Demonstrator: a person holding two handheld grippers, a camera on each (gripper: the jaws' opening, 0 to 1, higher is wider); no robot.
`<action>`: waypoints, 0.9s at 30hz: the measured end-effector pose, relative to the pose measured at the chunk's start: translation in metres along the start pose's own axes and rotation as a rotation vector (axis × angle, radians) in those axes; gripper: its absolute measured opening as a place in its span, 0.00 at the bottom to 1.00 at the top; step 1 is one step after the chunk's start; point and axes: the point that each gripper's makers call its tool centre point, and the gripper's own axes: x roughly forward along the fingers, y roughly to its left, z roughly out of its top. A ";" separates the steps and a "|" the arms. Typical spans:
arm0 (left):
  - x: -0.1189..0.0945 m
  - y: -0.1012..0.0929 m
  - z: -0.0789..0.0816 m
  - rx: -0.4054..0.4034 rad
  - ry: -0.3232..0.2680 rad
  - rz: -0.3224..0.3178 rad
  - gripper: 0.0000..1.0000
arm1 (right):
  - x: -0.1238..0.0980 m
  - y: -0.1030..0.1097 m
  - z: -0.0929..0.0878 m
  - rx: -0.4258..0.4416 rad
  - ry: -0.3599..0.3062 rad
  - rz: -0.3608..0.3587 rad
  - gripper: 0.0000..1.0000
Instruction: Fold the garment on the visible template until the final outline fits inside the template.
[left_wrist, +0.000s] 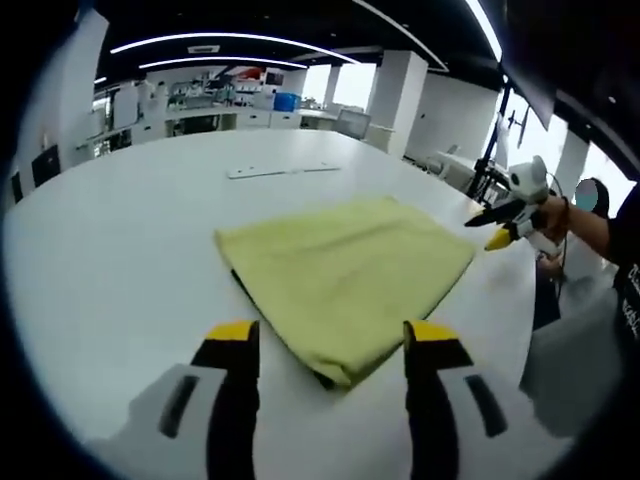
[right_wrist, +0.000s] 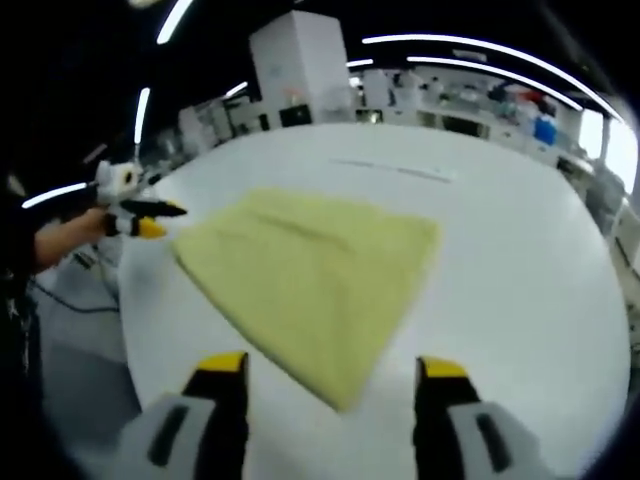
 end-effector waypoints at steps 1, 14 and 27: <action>-0.002 -0.002 -0.003 -0.001 0.005 -0.001 0.52 | 0.000 0.000 -0.002 0.004 0.001 -0.001 0.59; -0.001 -0.007 -0.026 0.009 0.039 0.007 0.30 | 0.001 0.006 -0.020 0.041 0.000 -0.017 0.39; -0.004 -0.006 -0.028 -0.046 0.016 0.003 0.03 | 0.005 -0.008 -0.026 0.080 -0.031 -0.069 0.17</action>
